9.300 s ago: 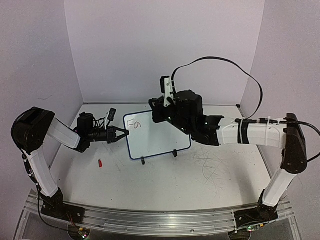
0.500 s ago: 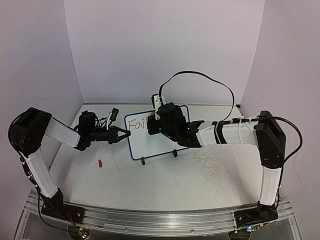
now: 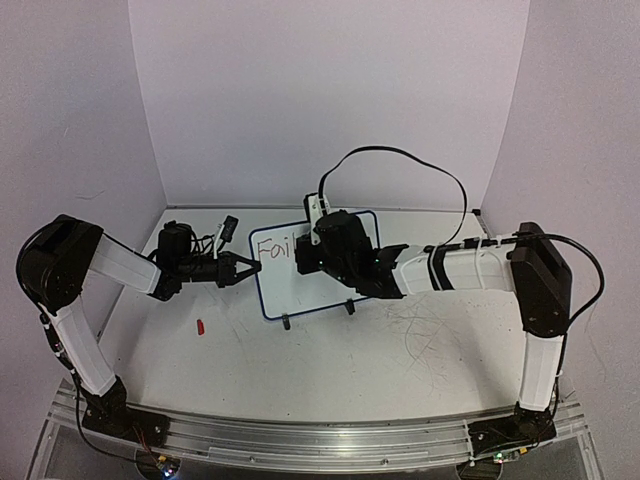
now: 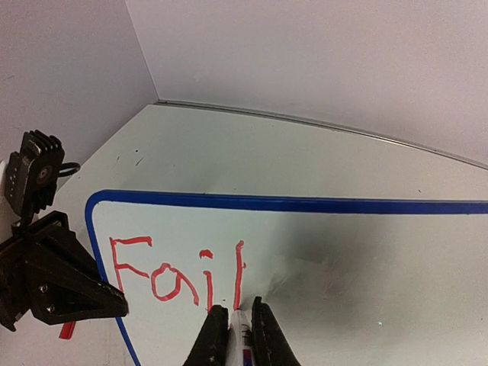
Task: Write a sentence on the whiteboard
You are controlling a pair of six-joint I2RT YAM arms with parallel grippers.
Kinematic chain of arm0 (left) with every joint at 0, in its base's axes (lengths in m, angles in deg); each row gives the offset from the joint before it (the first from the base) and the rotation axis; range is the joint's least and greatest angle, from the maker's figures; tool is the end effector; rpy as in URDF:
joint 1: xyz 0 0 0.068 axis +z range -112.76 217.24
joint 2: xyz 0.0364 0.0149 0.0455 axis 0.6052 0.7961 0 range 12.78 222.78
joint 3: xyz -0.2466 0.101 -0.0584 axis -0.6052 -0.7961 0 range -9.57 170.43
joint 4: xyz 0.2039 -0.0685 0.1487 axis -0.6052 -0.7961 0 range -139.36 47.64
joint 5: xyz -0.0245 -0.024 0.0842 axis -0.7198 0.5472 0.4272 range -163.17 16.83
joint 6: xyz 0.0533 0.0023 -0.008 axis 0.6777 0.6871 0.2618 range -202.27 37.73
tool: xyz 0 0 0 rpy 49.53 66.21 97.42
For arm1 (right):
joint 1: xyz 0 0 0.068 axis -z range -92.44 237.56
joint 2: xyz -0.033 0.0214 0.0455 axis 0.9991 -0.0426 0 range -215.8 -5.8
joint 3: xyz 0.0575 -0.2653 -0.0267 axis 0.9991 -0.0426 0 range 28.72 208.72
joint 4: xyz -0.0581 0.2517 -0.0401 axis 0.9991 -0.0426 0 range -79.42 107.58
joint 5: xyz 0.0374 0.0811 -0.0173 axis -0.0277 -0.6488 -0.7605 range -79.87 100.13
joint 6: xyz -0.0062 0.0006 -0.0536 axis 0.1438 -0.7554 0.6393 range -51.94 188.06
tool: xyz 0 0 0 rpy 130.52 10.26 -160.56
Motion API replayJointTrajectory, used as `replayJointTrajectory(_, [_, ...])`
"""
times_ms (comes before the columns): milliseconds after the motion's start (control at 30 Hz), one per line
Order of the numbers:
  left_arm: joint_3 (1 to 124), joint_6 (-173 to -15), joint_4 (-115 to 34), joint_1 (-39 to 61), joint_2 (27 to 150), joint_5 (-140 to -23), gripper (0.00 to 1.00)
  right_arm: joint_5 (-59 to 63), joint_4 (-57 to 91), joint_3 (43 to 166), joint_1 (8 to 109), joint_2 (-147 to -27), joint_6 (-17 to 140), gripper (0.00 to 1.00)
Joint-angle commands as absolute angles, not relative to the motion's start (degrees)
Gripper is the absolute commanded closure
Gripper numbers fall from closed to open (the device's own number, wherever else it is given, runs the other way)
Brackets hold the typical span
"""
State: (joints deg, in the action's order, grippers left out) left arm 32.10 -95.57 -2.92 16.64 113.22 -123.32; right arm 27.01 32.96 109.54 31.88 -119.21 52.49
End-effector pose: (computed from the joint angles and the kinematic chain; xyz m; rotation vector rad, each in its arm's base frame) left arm 0.3063 -0.1444 0.1626 0.7377 1.8257 -1.2228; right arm 0.2718 0.3797 0.2424 -0.4534 1.8444 0.5829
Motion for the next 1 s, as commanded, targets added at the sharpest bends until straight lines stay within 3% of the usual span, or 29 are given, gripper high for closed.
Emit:
replayJointTrajectory(0, [33.4,-92.29,-5.12,15.79,112.71,-121.64,1.0,30.85,31.46,108.3,32.45,-117.49,52.22,1.0])
replayJointTrajectory(533, [33.29,-92.07,-5.33,15.79,112.42,-121.49,1.0,33.72,33.28,111.96,32.5,-117.15,55.64,1.0])
replayJointTrajectory(733, [33.08,-92.03,-5.42,15.79,112.31,-121.36,1.0,29.86,35.91,108.98,32.4,-111.86,55.36,1.0])
replayJointTrajectory(967, [33.12,-92.11,-5.37,15.71,112.34,-121.46,1.0,26.13,36.17,110.99,32.42,-115.19,54.97,1.0])
